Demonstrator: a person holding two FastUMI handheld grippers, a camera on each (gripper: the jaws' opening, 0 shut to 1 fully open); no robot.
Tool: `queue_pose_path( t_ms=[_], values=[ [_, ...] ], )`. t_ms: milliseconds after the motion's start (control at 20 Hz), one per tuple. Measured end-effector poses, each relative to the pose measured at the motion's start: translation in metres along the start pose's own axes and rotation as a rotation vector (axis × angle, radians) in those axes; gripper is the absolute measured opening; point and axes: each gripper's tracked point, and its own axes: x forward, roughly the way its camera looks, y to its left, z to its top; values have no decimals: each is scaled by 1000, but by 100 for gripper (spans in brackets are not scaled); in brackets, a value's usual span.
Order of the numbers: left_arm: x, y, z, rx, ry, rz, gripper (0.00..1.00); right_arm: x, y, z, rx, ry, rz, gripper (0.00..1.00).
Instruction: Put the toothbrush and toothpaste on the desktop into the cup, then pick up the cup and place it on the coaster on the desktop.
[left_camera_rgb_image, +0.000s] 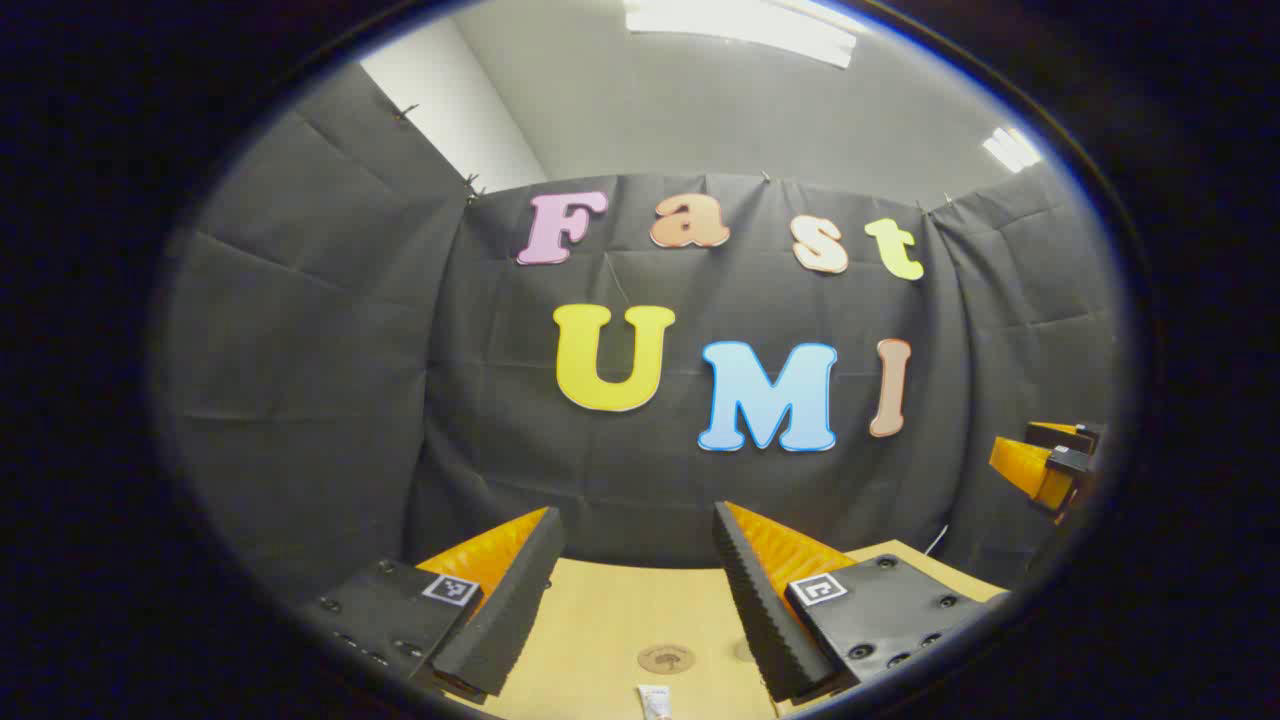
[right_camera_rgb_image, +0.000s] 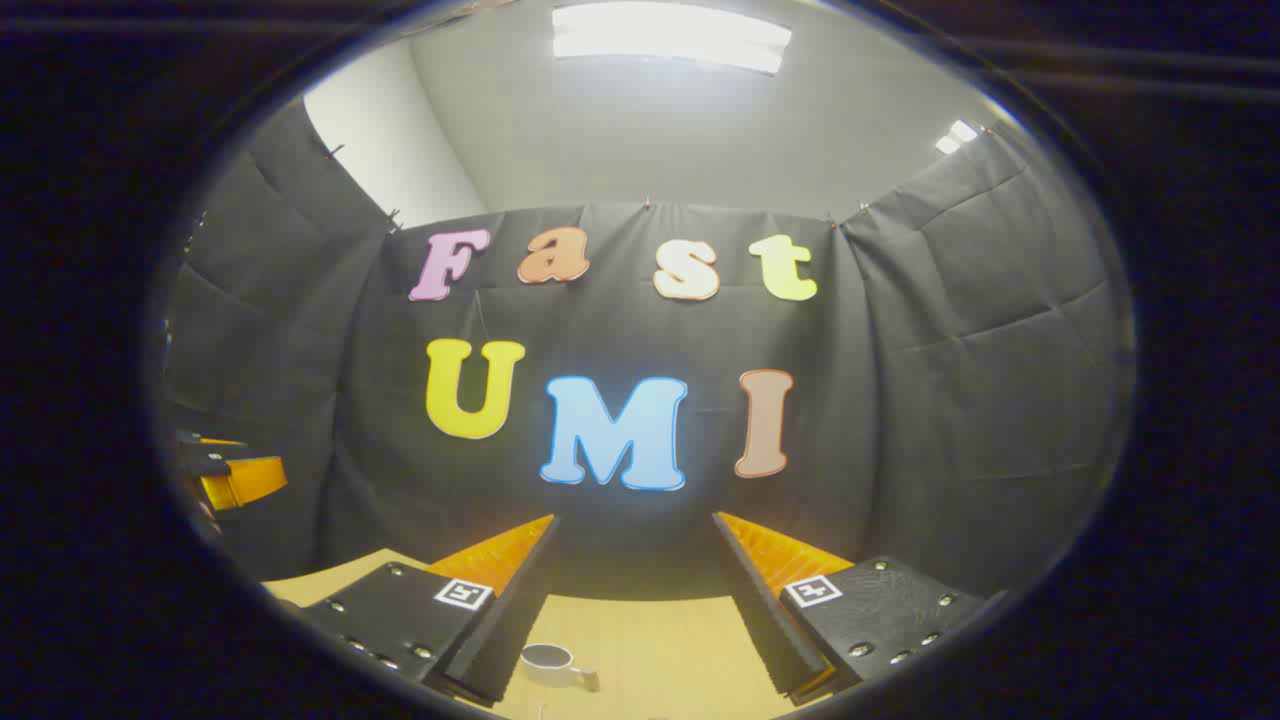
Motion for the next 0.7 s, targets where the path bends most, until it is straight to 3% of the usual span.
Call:
queue_pose_path(
  t_ms=[350, 650, 700],
  values=[
    [25, -32, -6, 3, 11, -52, 96, 21, 22, -22, 21, 67, 52, 90],
    [38, -1, -22, 81, 71, -1, 96, 27, 29, -46, 39, 138, 51, 90],
    [38, 3, -24, 83, 81, 0, 92, 28, 31, -49, 41, 152, 53, 90]
  ],
)
